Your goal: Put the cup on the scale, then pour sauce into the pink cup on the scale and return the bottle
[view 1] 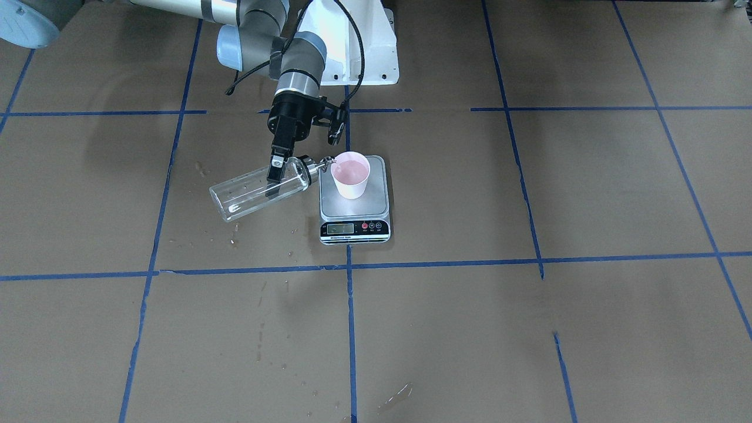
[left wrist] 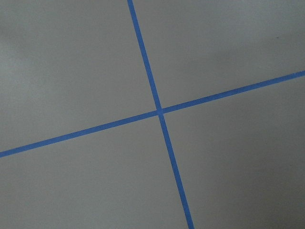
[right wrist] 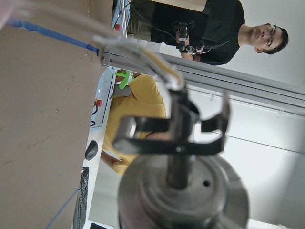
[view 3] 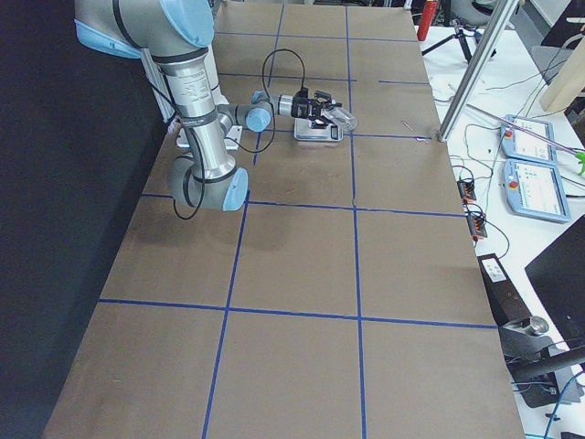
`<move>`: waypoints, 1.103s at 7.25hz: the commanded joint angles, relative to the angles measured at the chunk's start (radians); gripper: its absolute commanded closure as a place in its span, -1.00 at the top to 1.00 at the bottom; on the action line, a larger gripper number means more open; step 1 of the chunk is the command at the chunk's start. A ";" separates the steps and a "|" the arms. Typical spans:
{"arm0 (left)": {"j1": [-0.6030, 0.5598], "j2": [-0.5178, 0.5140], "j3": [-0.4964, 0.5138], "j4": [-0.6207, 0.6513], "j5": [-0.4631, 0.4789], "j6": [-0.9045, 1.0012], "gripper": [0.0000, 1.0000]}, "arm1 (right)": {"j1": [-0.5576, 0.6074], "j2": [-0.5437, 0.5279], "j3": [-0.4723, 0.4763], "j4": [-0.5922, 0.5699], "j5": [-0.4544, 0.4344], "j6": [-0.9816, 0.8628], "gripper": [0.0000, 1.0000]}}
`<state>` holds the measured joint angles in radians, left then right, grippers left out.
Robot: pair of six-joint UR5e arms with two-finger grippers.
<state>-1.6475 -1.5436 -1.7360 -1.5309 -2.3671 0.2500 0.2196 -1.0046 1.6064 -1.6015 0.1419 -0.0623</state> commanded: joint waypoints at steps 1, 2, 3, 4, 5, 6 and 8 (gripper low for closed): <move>0.000 -0.001 0.001 0.000 0.000 0.000 1.00 | 0.003 0.026 -0.036 0.000 -0.037 -0.057 -1.00; 0.000 -0.001 0.001 0.000 0.000 0.000 1.00 | 0.003 0.026 -0.037 0.000 -0.053 -0.086 -1.00; 0.000 0.000 0.001 0.000 0.000 0.000 1.00 | 0.001 0.021 -0.037 0.000 -0.067 -0.091 -1.00; 0.000 0.000 0.001 0.000 0.000 0.000 1.00 | 0.001 0.014 -0.037 0.000 -0.083 -0.096 -1.00; 0.000 -0.001 0.001 0.000 0.000 0.000 1.00 | 0.001 0.012 -0.037 0.000 -0.097 -0.096 -1.00; 0.000 -0.001 0.001 0.000 -0.001 0.000 1.00 | 0.001 0.012 -0.037 0.000 -0.113 -0.120 -1.00; 0.000 0.000 0.001 0.000 0.000 0.000 1.00 | 0.001 0.012 -0.036 0.002 -0.139 -0.143 -1.00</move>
<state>-1.6475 -1.5444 -1.7349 -1.5309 -2.3680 0.2500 0.2209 -0.9916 1.5694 -1.6005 0.0178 -0.1949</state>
